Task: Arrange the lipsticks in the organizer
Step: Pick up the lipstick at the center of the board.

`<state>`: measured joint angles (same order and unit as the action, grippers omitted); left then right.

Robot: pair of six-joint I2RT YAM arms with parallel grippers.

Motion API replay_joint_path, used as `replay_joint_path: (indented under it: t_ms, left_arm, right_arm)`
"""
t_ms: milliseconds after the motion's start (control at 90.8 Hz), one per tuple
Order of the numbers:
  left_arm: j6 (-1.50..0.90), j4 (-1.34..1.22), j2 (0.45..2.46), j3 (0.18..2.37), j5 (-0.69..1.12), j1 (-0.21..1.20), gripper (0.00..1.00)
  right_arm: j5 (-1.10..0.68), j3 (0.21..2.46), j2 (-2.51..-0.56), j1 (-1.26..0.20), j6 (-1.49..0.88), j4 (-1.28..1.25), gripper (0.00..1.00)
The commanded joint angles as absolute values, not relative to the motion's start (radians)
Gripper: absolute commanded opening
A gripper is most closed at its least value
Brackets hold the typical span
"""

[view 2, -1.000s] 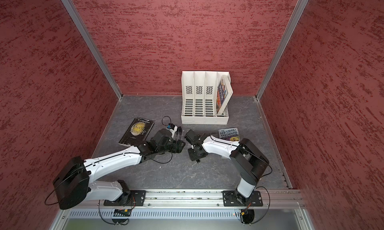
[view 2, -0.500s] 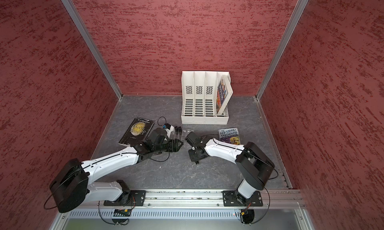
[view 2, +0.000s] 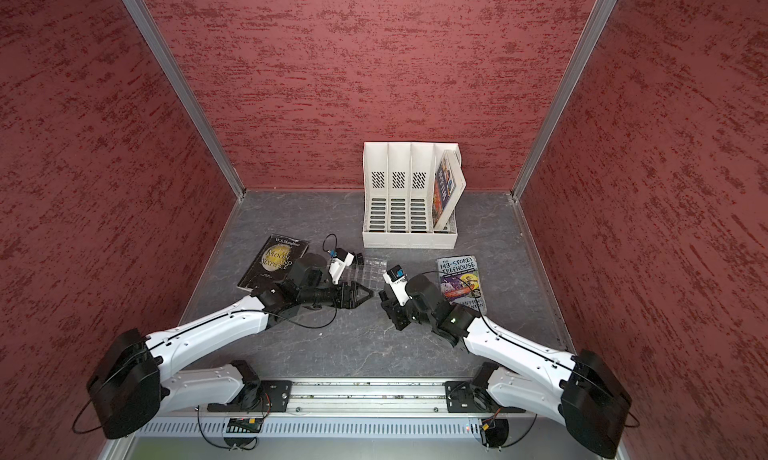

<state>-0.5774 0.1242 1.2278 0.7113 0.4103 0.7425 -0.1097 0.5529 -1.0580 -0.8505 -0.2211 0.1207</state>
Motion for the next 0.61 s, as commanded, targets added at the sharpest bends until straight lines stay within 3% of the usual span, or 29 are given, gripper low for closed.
replay_joint_path:
  t_ms: [0, 275, 430, 595]
  left_arm:
    - [-0.587, 0.054, 1.26, 0.739, 0.466, 0.762, 0.74]
    - [-0.567, 0.015, 1.265, 0.755, 0.474, 0.765, 0.73]
    - [-0.548, 0.02, 1.257, 0.751, 0.469, 0.763, 0.74]
    - [-0.566, 0.006, 1.213, 0.722, 0.491, 0.689, 0.75]
  right_arm:
    - [-0.048, 0.55, -1.041, -0.878, -0.152, -0.007, 0.15]
    - [-0.034, 0.553, -1.033, -0.896, -0.134, -0.011, 0.15]
    - [-0.012, 0.606, -1.07, -0.897, -0.241, 0.036, 0.15]
    - [-0.117, 0.672, -1.126, -0.897, -0.241, 0.105, 0.14]
